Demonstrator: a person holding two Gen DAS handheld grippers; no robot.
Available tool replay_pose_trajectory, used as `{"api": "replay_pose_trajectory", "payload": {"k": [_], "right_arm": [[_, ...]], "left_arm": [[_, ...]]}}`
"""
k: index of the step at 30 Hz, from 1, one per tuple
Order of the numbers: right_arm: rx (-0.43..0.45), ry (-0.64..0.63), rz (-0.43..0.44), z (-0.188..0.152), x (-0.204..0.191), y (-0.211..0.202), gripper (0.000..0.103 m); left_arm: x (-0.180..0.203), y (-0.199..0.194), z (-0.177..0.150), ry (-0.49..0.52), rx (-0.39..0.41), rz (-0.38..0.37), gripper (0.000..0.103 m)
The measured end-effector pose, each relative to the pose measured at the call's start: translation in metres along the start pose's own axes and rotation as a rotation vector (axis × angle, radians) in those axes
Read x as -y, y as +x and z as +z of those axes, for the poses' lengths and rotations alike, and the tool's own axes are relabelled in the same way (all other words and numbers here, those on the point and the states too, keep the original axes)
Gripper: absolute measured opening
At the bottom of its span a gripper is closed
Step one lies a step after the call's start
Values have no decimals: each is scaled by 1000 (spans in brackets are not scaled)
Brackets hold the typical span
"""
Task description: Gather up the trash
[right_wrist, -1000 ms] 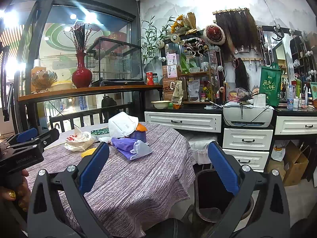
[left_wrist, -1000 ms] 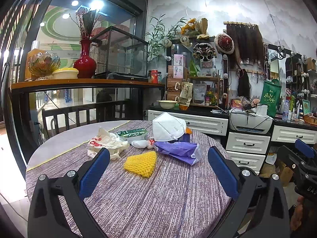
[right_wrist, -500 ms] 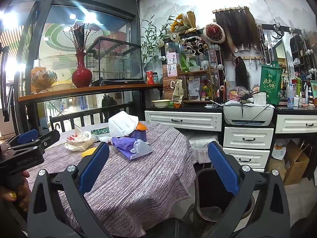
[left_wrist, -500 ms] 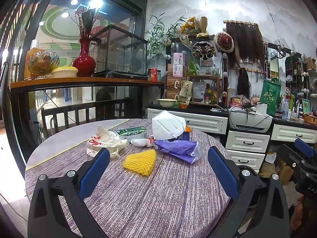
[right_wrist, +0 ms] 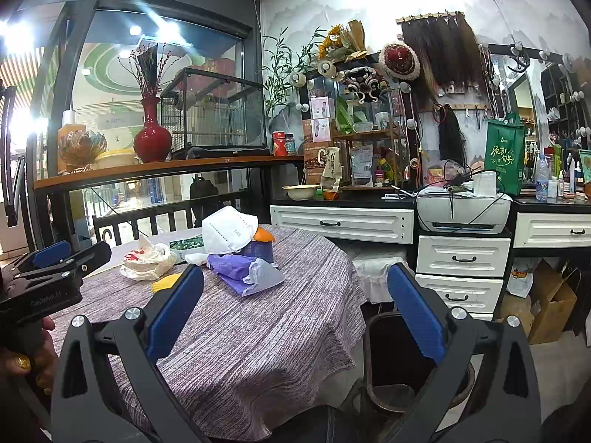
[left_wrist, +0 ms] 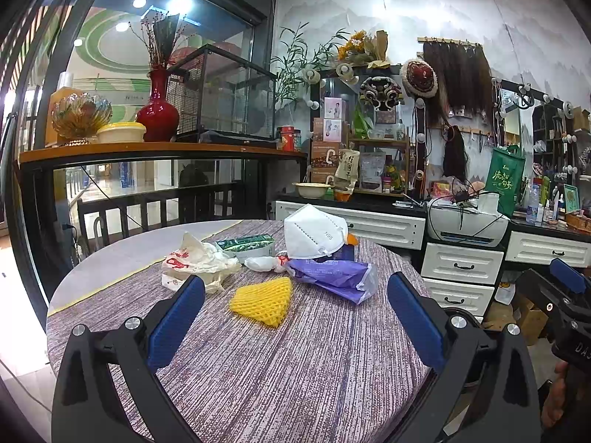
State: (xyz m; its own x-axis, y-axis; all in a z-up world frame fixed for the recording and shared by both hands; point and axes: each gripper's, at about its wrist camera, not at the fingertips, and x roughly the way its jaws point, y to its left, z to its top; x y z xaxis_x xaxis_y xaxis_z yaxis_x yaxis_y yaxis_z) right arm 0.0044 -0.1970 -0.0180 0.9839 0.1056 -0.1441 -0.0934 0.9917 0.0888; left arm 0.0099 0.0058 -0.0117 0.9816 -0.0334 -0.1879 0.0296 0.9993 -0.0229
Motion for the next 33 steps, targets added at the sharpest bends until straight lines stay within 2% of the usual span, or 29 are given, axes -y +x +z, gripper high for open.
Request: {"api": "replay_pose_trajectory", "payload": {"k": [33], "right_arm": [[-8,-2,0,-2,1,2,98]], "left_arm": [[-2,2,-4,1,-13,3,98]]}}
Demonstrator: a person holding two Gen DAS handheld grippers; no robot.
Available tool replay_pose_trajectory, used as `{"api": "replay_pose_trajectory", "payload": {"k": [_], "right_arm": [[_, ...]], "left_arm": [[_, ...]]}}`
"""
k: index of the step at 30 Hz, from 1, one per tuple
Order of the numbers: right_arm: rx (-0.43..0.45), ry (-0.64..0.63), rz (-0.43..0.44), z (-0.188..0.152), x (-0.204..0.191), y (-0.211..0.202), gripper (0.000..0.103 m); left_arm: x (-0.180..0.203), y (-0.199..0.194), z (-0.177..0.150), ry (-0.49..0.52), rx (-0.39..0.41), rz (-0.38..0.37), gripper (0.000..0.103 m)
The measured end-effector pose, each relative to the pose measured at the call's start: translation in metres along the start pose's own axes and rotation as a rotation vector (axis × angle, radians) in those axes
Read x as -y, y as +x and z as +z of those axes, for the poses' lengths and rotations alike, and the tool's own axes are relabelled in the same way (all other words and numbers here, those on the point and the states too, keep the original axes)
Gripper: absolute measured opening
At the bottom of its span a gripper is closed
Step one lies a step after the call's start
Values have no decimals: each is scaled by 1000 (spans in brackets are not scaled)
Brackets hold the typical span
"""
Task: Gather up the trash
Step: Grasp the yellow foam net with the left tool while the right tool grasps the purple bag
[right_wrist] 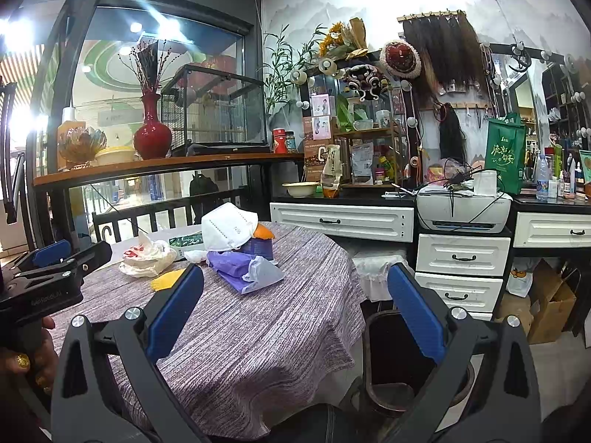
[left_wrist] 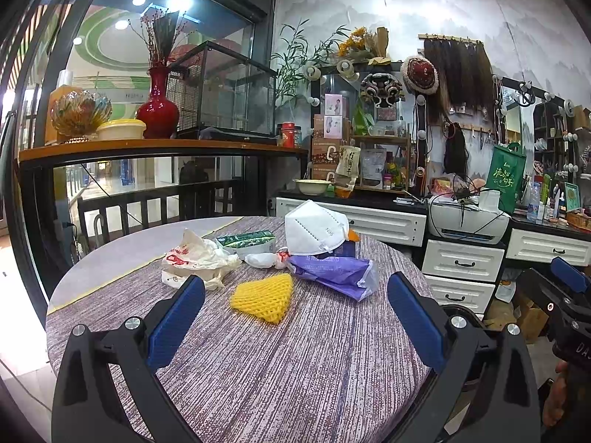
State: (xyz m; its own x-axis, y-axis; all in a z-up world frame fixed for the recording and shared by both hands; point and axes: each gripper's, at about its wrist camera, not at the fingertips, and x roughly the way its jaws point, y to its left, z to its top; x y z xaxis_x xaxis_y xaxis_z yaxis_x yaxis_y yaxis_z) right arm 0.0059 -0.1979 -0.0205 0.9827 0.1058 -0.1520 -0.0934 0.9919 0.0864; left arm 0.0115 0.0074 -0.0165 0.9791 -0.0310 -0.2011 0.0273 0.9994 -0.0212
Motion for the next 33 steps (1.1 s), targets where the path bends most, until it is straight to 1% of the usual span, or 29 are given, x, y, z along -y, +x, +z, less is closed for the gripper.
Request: {"api": "replay_pose_trajectory", "payload": {"k": [10,13,17,19,21,23,25,26,29,31,33], "right_arm": [[-29,2,-3,-3,1,6,98],[-49,-1,-6,-5,1,10,98],[-131,-10,5,-12,-1,23,98],[-159,-14,10,-15,-3,28,98],[-206,-15,36,-19,-5,35,98],[-268,-15,76,-22,-8,45,98],[-334,-20,125,-24,-12,56,98],[-354,-25,141,-25,-14,61,98],[-396,-52,193,-28,-19,80,98],[-405,-84,194,-27,-24,96,98],[-425,-136,196,-24,-30,114,98]], "left_arm": [[-3,7,-5,0,-55,0,98],[-4,11,-6,3,-89,0,98],[-12,29,-10,-24,-227,-30,98],[-19,37,-12,-55,-276,-42,98],[-23,41,-13,-64,-297,-39,98],[-23,47,-13,-41,-321,-38,98],[-22,54,-14,-25,-355,-55,98],[-22,57,-13,-27,-368,-71,98],[-21,71,-10,9,-403,-84,98],[-22,85,-6,38,-422,-74,98],[-25,104,-2,67,-458,-50,98]]}}
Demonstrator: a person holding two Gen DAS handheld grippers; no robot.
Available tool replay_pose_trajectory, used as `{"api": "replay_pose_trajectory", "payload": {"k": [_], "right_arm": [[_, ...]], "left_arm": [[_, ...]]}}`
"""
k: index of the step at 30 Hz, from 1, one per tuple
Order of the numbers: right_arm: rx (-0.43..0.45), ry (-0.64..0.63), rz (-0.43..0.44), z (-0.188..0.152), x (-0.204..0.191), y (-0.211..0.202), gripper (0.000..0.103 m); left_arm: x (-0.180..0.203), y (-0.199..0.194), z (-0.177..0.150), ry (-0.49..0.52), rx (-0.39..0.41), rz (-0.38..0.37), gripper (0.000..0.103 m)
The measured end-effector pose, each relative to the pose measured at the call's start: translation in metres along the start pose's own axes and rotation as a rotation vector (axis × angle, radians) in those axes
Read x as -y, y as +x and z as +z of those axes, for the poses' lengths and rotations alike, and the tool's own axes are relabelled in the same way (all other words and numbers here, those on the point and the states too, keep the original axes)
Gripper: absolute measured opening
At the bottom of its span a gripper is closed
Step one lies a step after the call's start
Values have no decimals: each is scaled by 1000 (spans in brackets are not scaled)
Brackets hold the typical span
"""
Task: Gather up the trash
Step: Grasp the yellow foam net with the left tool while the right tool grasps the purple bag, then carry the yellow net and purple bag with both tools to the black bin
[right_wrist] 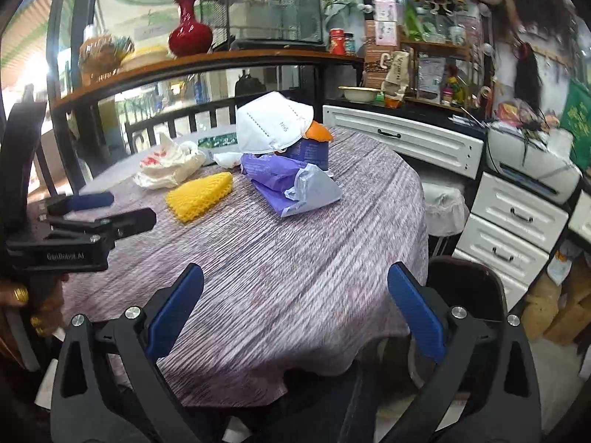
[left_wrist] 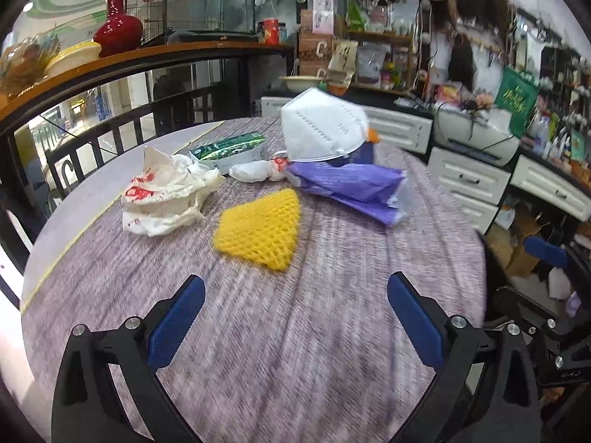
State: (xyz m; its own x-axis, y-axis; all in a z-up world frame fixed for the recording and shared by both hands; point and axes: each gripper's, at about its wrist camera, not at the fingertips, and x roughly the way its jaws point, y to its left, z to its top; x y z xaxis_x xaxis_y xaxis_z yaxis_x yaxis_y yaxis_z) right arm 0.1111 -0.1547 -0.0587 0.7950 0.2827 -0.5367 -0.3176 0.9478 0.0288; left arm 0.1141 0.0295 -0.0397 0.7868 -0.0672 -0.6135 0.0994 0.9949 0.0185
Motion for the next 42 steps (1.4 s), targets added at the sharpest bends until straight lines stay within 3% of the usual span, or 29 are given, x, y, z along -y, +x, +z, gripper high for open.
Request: {"api": "replay_pose_trajectory", "payload": {"k": [5,9,14,18,22,23,27,32,37,42], "right_arm": [[-85,-66,57,27,-2,44,98],[-122,-137,75,42,-8,70,98],[-110,-211,14,64,-15,98,98],[-144,-269,-49,76,-20,124,97],[-178,-271,-37,80,-23,136,72],[-172,-284,-47,79,-24,136,61],[-160,-315,-46,74,-27,132,44],[-145,-246,23,76,-16,122,21],[-131,-241,66,74,-17,110,15],[-115,-210,129,73,-25,94,13]], "left_arm": [[-12,48,25,20,-140,-7,98],[-15,74,35,46,-188,20,95],[-16,90,36,61,-224,43,90],[-18,98,38,44,-251,49,79],[-19,97,37,24,-241,66,66],[-20,95,37,15,-236,63,65],[-28,92,38,-27,-219,41,50],[-29,84,36,-52,-199,23,32],[-31,75,33,-69,-182,6,20],[-33,61,28,-94,-156,-21,18]]}}
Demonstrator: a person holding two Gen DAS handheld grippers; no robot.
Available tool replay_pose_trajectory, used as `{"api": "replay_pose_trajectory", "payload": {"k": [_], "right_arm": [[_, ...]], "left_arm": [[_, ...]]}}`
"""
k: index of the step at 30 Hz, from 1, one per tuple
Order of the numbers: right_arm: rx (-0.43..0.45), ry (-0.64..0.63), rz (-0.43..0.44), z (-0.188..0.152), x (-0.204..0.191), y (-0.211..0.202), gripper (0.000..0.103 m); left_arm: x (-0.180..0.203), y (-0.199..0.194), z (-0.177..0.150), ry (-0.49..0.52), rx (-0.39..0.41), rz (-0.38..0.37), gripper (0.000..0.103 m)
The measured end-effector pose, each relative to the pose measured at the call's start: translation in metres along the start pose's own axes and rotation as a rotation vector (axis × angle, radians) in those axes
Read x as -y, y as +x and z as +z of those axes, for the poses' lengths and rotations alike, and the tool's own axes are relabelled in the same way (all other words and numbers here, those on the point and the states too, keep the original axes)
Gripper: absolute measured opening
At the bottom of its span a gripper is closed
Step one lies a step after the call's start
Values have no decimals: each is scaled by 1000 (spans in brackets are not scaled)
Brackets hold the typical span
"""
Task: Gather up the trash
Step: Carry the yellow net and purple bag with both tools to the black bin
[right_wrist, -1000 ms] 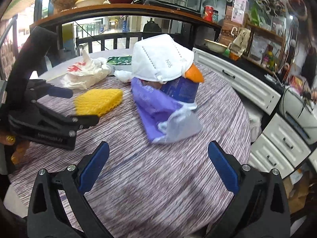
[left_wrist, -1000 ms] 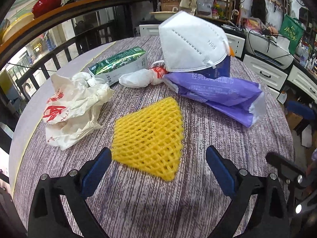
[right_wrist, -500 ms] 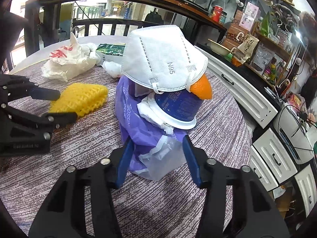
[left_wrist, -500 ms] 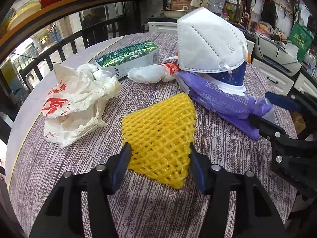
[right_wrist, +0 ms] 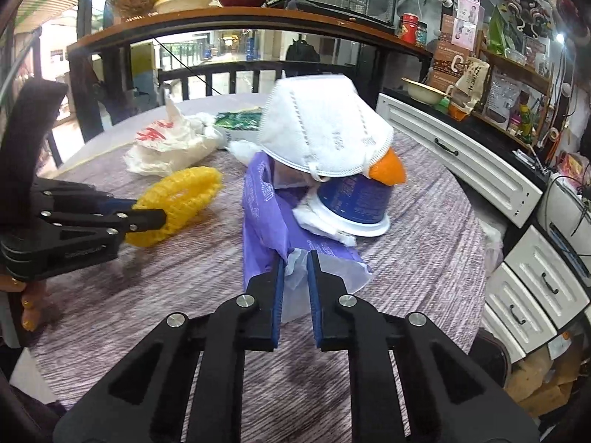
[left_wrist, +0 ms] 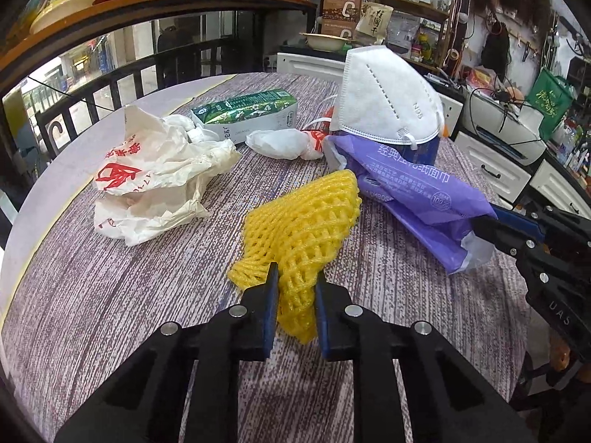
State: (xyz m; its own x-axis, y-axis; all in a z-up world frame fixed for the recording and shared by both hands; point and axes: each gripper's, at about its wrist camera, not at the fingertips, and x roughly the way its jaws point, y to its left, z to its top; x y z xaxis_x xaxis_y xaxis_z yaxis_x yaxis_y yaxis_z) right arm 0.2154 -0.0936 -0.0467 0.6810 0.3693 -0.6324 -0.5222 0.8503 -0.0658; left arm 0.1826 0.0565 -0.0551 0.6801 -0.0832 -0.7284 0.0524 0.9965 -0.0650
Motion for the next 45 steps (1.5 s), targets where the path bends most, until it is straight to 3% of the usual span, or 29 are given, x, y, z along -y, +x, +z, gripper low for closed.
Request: {"api": "replay_pose_trajectory", "payload": {"k": [4,9,18,25,37,45], "right_arm": [[37,-22,67,1,-19,-22,12],[97,-42,76,1,-39,-50,12],[166,3,65,-3,-25,-93,12],[202,50,-3,-18,3,-121,12],[194,267,-171,-64,96,-148,12],[116,375,-299,-102,156,-140,12]], "left_arm": [[0,-20,-6,6,55,-3,17],[0,-46,-13,3,127,-10,17],[12,-82,-18,17,223,-72,17],[45,-87,-19,79,252,-137,17],[114,-79,-5,199,248,-236,17],[160,-67,-2,240,200,-317,17]]}}
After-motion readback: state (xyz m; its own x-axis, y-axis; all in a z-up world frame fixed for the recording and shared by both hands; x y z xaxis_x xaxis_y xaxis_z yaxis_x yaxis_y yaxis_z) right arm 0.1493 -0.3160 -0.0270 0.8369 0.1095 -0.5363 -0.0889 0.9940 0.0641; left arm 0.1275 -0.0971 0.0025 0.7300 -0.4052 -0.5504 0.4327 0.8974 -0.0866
